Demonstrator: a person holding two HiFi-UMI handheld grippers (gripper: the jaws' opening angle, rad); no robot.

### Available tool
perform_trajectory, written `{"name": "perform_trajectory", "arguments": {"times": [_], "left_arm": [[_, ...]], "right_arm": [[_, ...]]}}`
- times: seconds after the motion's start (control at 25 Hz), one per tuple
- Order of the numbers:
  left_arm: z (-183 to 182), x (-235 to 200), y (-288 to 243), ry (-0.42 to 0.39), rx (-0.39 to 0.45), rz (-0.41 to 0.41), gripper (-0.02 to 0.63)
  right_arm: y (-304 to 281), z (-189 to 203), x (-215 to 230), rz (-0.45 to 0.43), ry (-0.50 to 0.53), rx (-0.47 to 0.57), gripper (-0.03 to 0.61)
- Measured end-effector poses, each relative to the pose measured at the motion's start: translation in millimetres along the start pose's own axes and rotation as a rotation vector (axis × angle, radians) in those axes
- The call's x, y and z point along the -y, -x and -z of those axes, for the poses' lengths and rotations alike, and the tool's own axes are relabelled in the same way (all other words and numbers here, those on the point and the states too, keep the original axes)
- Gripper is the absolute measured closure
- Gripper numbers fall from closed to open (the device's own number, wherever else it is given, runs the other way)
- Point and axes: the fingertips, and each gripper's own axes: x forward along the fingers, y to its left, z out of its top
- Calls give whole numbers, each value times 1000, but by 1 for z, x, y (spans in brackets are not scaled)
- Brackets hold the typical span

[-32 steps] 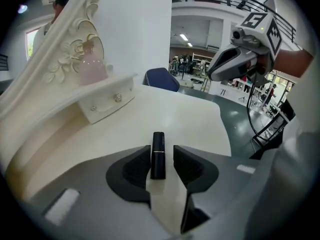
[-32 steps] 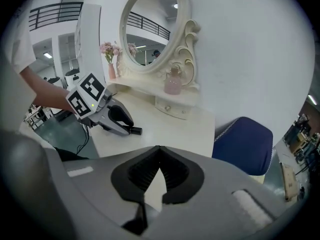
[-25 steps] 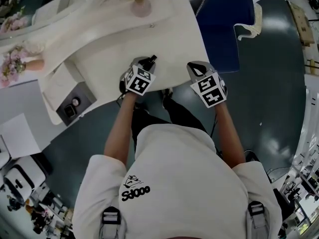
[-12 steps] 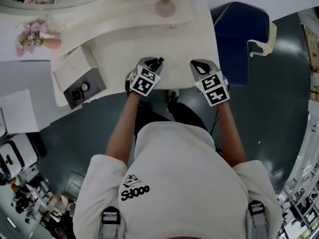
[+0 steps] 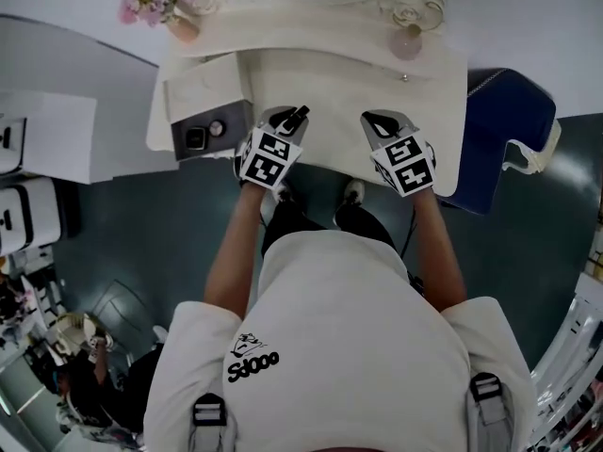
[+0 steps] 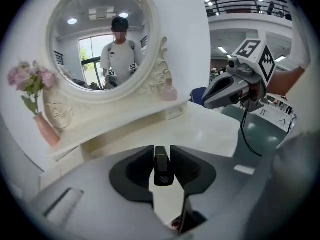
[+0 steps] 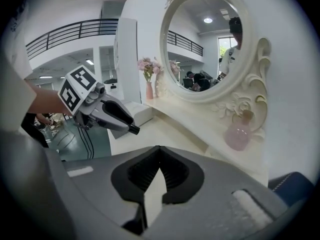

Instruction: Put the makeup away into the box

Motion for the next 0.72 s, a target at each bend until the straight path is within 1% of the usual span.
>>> {"name": "perform_trajectory", "arguments": {"times": [0.16,0.32,0.52,0.72], "left_arm": [[24,-39,35,55,9,-60,495],[62,-73,57,110,-17,-83,495],[95,-106,65,144,-38,-68,495],[119,-127,49,142,-75,-20,495]], "right_arm": [[-30,-29,-31,-53,34,10,575],[-57,-56,-61,-82,51,12,575],[-84,-76,-86,-87,52,-7,575],[-104,-78,-99,-66,27,-42,575]]}}
